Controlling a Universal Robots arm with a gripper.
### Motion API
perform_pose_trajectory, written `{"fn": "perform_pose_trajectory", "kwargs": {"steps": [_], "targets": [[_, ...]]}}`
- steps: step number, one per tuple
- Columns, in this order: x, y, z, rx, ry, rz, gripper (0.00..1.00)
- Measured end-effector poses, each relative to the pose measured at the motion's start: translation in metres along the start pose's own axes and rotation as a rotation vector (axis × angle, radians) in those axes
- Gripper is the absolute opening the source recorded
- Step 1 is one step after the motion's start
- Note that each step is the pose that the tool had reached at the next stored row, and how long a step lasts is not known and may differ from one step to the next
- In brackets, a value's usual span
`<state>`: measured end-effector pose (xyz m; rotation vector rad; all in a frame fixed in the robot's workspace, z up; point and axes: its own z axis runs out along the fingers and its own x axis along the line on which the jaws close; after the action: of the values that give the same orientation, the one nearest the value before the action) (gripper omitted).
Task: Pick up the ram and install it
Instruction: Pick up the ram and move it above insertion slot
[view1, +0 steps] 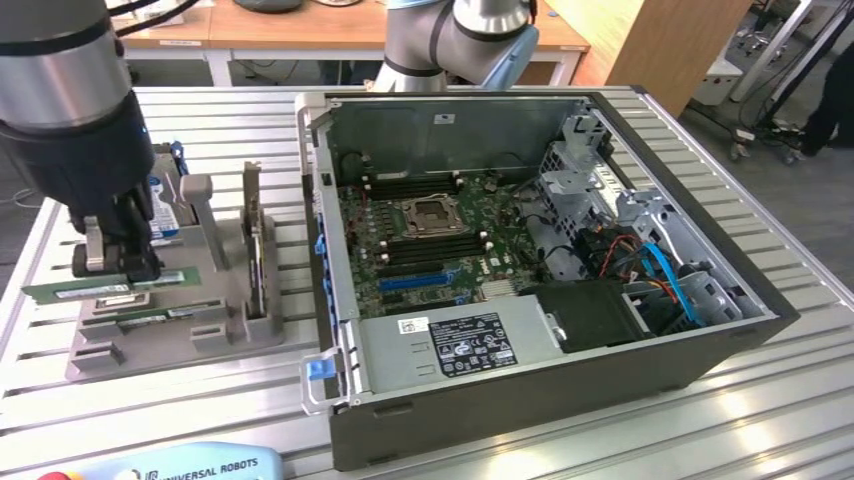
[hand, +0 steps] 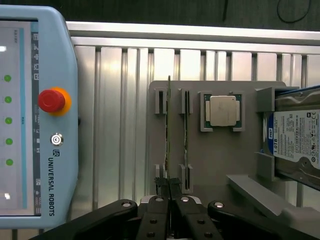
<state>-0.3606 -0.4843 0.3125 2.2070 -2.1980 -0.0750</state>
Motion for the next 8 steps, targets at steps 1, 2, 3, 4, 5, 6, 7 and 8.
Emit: {"fn": "perform_pose_trajectory", "kwargs": {"steps": [1,2,3,4,5,6,7,8], "targets": [[0.0,0.0,-0.0032,0.0,0.0,0.0,0.11],[0.0,0.0001,-0.0065,0.0001,0.0,0.0,0.11],[0.0,0.0002,-0.0098,0.0,0.0,0.0,0.11],[0.0,0.0003,-0.0135,-0.0001,0.0,0.0,0.11],[0.0,0.0003,-0.017,-0.0001,0.0,0.0,0.11],[0.0,0.0003,-0.0205,0.0001,0.0,0.0,0.11],[0.0,0.0004,-0.024,0.0001,0.0,0.0,0.11],[0.0,0.0004,-0.0277,0.0,0.0,0.0,0.11]]}}
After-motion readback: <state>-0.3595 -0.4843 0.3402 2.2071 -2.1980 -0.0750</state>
